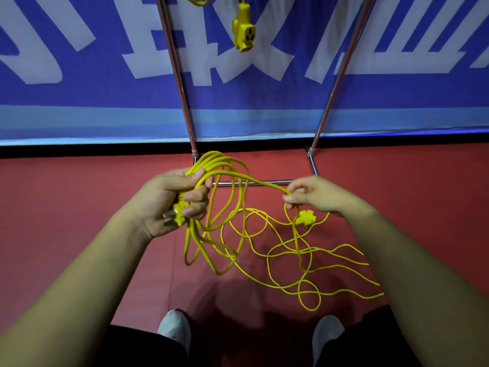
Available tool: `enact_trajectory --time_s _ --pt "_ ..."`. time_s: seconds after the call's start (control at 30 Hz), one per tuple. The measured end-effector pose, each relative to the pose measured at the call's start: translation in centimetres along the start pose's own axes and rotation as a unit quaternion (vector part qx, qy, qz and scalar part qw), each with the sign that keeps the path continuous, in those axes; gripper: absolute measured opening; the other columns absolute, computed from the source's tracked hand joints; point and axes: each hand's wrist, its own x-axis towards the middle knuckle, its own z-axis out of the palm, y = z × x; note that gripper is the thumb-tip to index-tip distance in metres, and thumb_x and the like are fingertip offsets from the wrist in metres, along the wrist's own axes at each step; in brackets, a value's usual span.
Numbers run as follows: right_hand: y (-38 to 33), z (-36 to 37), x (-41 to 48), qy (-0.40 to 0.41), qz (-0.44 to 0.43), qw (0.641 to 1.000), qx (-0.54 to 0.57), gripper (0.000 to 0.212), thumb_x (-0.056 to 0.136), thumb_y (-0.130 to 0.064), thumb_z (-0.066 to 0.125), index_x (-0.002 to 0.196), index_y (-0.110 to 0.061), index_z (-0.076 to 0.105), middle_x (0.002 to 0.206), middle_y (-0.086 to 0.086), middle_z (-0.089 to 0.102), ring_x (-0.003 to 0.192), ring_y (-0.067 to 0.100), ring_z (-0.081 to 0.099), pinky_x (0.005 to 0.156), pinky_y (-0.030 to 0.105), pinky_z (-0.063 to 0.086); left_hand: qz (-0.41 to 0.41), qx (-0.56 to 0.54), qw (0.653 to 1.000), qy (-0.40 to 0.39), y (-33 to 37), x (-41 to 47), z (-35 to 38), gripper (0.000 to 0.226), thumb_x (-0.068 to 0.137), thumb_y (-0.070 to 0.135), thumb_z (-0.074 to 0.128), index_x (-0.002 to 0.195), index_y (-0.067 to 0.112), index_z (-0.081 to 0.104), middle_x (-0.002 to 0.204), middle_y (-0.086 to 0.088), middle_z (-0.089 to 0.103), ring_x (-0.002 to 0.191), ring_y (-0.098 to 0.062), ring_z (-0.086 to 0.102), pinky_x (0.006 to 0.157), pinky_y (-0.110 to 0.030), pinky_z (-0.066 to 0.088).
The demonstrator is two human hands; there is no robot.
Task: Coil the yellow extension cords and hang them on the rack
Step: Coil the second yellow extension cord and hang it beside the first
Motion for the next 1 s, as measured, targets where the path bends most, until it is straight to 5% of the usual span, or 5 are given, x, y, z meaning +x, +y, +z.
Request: enact_trajectory --time_s 0.23,0.43,0.57,0.83,1.0 --pt "-5.5 0.1 -0.9 0.139 -0.094 0.970 0.177 0.012 0.086 -0.005 0.067 0.085 -0.017 0.067 0.066 0.006 0.056 0.054 0.008 0.049 0.049 0.016 0.039 -0.037 0.065 0.995 0.064 1.0 -1.1 -0.8 0.038 0.054 0.030 0.085 0.079 0.003 0.074 0.081 -0.025 0.072 0.067 -0.033 0.073 0.051 -0.030 0.058" --pt "-11.2 2.3 -3.7 0.064 -0.179 0.978 0.087 0.007 0.080 -0.010 0.075 0.079 -0.017 0.075 0.059 -0.001 0.062 0.054 0.005 0.050 0.051 0.017 0.040 -0.085 0.077 0.991 0.067 -0.2 -0.5 0.8 0.024 0.073 0.021 0.063 0.083 0.001 0.070 0.082 -0.028 0.071 0.061 -0.033 0.071 0.051 -0.034 0.059" --pt "-12.8 5.1 -4.1 0.011 -0.222 0.975 0.032 0.006 0.082 -0.016 0.075 0.083 -0.011 0.074 0.066 0.017 0.061 0.061 0.011 0.046 0.054 0.032 0.036 -0.083 0.093 0.991 0.036 -0.7 -0.2 1.4 0.022 0.080 0.022 0.058 0.076 0.003 0.069 0.058 -0.015 0.060 0.042 -0.023 0.057 0.042 -0.024 0.047" --pt "-4.6 1.1 -1.9 -0.096 -0.062 0.987 -0.112 0.015 0.088 -0.024 0.069 0.074 -0.019 0.065 0.065 -0.005 0.065 0.057 0.011 0.047 0.058 0.029 0.036 -0.059 -0.114 0.990 -0.059 0.5 -0.2 -0.9 0.014 0.089 0.016 0.059 0.089 0.002 0.061 0.054 0.002 0.049 0.039 -0.009 0.048 0.045 -0.023 0.041" --pt "-4.4 0.9 -1.2 0.029 -0.063 0.991 0.117 0.010 0.088 -0.010 0.066 0.088 -0.020 0.065 0.064 0.008 0.057 0.053 0.019 0.050 0.052 0.026 0.040 -0.033 0.022 0.999 0.020 1.0 -0.6 -1.4 0.029 0.061 0.026 0.080 0.080 0.006 0.070 0.058 -0.007 0.062 0.048 -0.021 0.062 0.048 -0.025 0.051"
